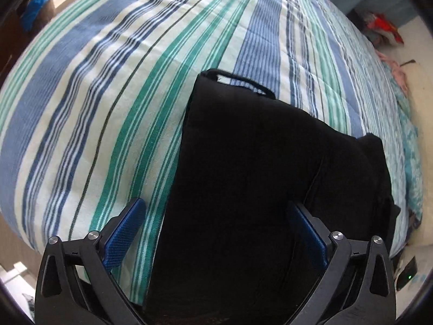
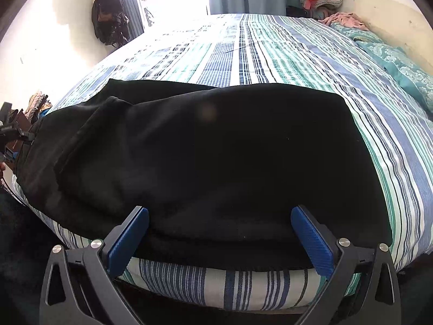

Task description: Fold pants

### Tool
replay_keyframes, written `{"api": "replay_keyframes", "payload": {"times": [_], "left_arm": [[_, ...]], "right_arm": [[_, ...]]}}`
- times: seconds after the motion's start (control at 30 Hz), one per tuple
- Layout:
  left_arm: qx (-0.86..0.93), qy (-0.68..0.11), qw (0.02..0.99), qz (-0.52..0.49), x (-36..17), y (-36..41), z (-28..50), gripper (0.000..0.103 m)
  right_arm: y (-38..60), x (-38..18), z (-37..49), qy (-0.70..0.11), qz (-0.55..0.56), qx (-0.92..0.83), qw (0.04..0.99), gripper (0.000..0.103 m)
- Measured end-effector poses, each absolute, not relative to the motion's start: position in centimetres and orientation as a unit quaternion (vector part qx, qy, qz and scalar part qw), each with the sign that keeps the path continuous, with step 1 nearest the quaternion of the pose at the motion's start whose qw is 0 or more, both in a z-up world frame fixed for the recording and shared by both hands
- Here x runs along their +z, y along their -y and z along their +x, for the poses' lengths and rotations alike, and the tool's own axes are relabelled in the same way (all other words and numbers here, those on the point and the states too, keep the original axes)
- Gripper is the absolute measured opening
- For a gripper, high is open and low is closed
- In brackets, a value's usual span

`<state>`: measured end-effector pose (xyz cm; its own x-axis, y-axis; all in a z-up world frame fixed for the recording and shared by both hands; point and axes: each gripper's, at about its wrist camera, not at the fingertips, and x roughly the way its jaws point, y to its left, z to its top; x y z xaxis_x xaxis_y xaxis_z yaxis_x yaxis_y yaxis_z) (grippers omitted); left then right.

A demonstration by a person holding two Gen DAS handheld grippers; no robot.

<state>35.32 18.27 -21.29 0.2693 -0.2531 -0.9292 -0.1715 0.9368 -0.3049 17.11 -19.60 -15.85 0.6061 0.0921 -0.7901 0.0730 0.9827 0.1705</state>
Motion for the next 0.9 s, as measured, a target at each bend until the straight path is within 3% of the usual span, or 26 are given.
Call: {"api": "replay_keyframes", "payload": {"times": [0.2, 0.23, 0.27, 0.3, 0.33, 0.37, 0.53, 0.7, 0.9], "left_arm": [[-0.027, -0.608, 0.774, -0.173, -20.8, -17.1, 34.2, 0.102], [-0.030, -0.611, 0.769, -0.185, -20.6, -17.1, 34.1, 0.086], [-0.033, -0.612, 0.764, -0.201, -20.2, -17.1, 33.8, 0.060], [-0.023, -0.612, 0.763, -0.208, -19.6, -17.0, 33.5, 0.049], [-0.006, -0.609, 0.765, -0.208, -18.7, -16.9, 33.1, 0.029], [0.001, -0.605, 0.767, -0.214, -17.7, -16.7, 32.7, 0.021], [-0.035, -0.565, 0.786, -0.248, -10.4, -13.7, 31.1, 0.018], [-0.122, -0.547, 0.791, -0.245, -4.4, -4.6, 30.7, 0.017], [-0.190, -0.557, 0.796, -0.145, -5.3, 10.7, 31.1, 0.018]], "right_arm": [[19.6, -15.8, 17.2, -0.444, 0.094, 0.006, 0.891, 0.103], [19.7, -15.8, 17.3, -0.444, 0.094, 0.006, 0.891, 0.103], [19.7, -15.8, 17.3, -0.444, 0.095, 0.006, 0.891, 0.103], [19.7, -15.8, 17.3, -0.444, 0.096, 0.006, 0.891, 0.103], [19.7, -15.8, 17.3, -0.445, 0.096, 0.006, 0.891, 0.103], [19.7, -15.8, 17.4, -0.446, 0.096, 0.006, 0.890, 0.103], [19.9, -15.4, 17.5, -0.454, 0.101, 0.012, 0.885, 0.103], [20.3, -15.1, 17.4, -0.458, 0.109, 0.023, 0.882, 0.103], [22.6, -14.2, 16.9, -0.437, 0.183, 0.039, 0.880, 0.103]]}}
